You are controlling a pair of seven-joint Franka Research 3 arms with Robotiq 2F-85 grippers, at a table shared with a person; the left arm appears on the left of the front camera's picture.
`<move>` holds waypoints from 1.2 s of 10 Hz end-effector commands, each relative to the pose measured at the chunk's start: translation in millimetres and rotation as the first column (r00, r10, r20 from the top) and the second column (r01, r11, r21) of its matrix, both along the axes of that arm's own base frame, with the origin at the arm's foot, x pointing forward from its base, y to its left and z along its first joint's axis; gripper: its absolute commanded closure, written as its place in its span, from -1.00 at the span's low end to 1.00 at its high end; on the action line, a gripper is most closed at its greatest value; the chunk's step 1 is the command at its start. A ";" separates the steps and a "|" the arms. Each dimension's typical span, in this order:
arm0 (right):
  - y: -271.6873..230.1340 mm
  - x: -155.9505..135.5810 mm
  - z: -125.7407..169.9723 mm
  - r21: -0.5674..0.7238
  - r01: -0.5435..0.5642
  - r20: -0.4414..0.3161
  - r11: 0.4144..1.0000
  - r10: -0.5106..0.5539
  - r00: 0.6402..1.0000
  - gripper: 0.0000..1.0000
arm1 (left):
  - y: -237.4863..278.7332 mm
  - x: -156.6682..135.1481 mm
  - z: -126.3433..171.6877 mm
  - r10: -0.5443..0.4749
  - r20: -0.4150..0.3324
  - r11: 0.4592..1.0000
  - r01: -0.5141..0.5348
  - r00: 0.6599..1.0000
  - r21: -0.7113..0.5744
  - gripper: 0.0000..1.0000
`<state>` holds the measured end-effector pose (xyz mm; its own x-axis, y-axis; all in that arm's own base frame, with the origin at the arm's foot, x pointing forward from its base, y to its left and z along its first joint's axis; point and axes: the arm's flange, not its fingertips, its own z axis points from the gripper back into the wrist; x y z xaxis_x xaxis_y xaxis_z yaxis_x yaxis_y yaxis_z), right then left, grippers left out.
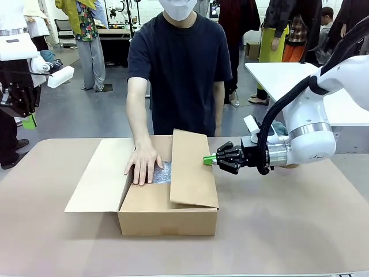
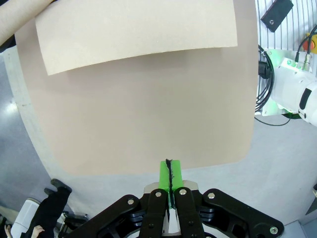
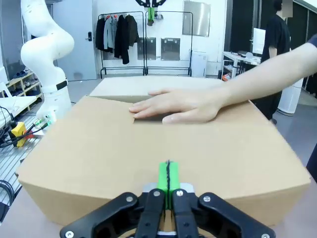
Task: Wrap the clocks to prevent damage.
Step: Push the right (or left) flap of the Package Box to close it.
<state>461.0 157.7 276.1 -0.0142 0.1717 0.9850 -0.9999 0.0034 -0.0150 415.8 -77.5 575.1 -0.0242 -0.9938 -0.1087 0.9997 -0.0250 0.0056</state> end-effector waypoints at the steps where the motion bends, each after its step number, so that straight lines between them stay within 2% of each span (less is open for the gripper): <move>1: 0.9 4.7 -7.1 -0.044 0.008 -0.006 0.999 -0.009 1.000 0.98 | -1.4 -0.5 1.0 0.023 0.002 1.000 -0.023 1.000 -0.014 0.99; 4: -1.3 5.0 -9.2 -0.055 0.008 -0.013 0.998 -0.008 1.000 0.98 | -1.4 -0.5 1.0 0.023 0.002 1.000 -0.023 1.000 -0.014 0.99; 5: -3.1 1.8 -3.0 -0.062 -0.046 0.004 0.997 0.046 0.999 0.98 | -1.4 -0.5 1.0 0.023 0.002 1.000 -0.023 1.000 -0.014 0.99; 6: 0.4 1.3 0.5 -0.001 -0.001 0.000 1.000 0.001 1.000 0.98 | -1.4 -0.5 1.0 0.023 0.002 1.000 -0.023 1.000 -0.014 0.99; 12: 0.4 1.3 0.5 -0.001 -0.001 0.000 1.000 0.001 1.000 0.98 | -1.4 -0.5 1.0 0.023 0.002 1.000 -0.023 1.000 -0.014 0.99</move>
